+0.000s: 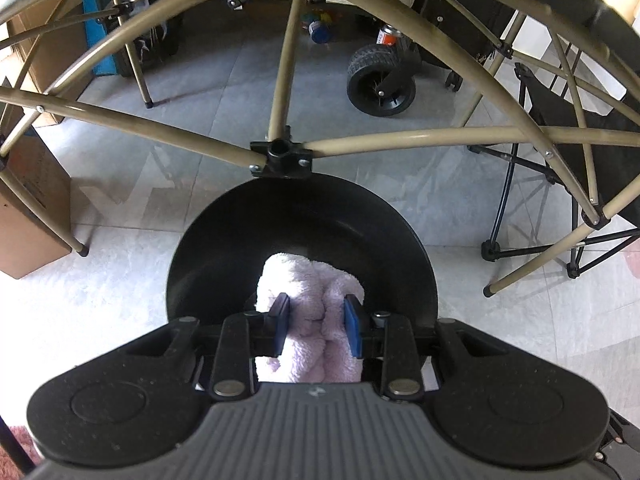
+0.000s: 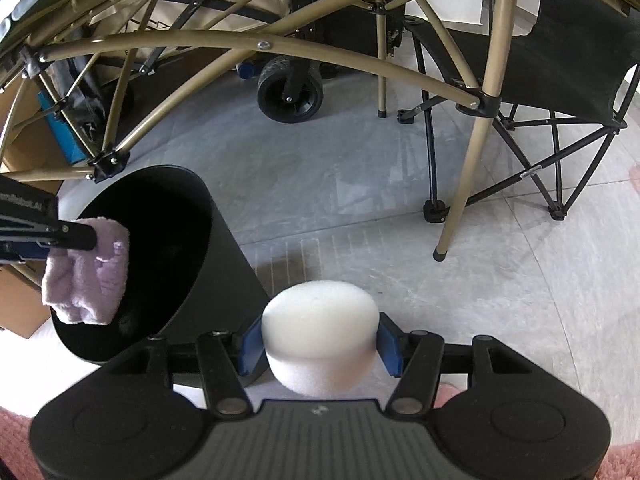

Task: Collect trash
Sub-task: 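Open the left gripper over the bin to drop the lilac towel, then lower the right gripper into the bin and open it to drop the white sponge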

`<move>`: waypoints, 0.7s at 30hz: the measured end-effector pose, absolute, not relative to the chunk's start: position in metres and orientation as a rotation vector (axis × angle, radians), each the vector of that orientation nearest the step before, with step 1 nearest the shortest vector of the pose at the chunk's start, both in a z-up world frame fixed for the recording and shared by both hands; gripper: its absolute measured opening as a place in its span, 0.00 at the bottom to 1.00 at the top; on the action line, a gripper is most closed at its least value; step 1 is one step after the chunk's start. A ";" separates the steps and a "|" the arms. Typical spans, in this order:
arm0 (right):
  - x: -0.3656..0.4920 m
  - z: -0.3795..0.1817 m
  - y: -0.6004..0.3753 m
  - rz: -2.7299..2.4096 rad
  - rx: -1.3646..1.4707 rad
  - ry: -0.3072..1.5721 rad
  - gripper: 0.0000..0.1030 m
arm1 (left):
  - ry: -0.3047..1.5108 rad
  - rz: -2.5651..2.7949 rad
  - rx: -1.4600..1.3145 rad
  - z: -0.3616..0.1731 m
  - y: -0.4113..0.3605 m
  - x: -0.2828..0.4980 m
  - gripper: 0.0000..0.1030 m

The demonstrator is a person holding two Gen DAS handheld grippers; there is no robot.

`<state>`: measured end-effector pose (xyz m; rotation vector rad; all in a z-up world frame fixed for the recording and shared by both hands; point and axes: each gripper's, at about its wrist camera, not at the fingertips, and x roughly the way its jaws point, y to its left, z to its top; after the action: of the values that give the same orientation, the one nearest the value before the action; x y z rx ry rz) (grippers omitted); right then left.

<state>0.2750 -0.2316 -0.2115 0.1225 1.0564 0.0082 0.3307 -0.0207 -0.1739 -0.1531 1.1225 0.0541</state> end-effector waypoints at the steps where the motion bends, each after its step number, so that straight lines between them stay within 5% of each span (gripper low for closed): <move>1: 0.275 -0.212 -0.232 0.007 0.124 1.057 0.55 | 1.126 0.052 -0.161 -0.175 -0.022 0.332 0.28; 6: 0.275 -0.212 -0.235 0.001 0.131 1.058 0.55 | 1.123 0.048 -0.151 -0.174 -0.028 0.333 0.29; 8: 0.275 -0.211 -0.235 -0.003 0.133 1.056 0.55 | 1.124 0.052 -0.148 -0.174 -0.029 0.333 0.38; 12: 0.274 -0.212 -0.235 -0.005 0.135 1.057 0.55 | 1.134 0.054 -0.176 -0.173 -0.025 0.332 0.92; 13: 0.274 -0.211 -0.235 -0.004 0.134 1.056 0.55 | 1.119 0.066 -0.167 -0.170 -0.025 0.331 0.96; 21: 0.273 -0.210 -0.235 -0.002 0.132 1.050 0.55 | 1.073 0.052 -0.117 -0.158 -0.033 0.326 1.00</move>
<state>0.2731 -0.2349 -0.2096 0.1323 1.0505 -0.0021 0.3257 -0.0326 -0.1581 -0.1174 1.0729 0.0518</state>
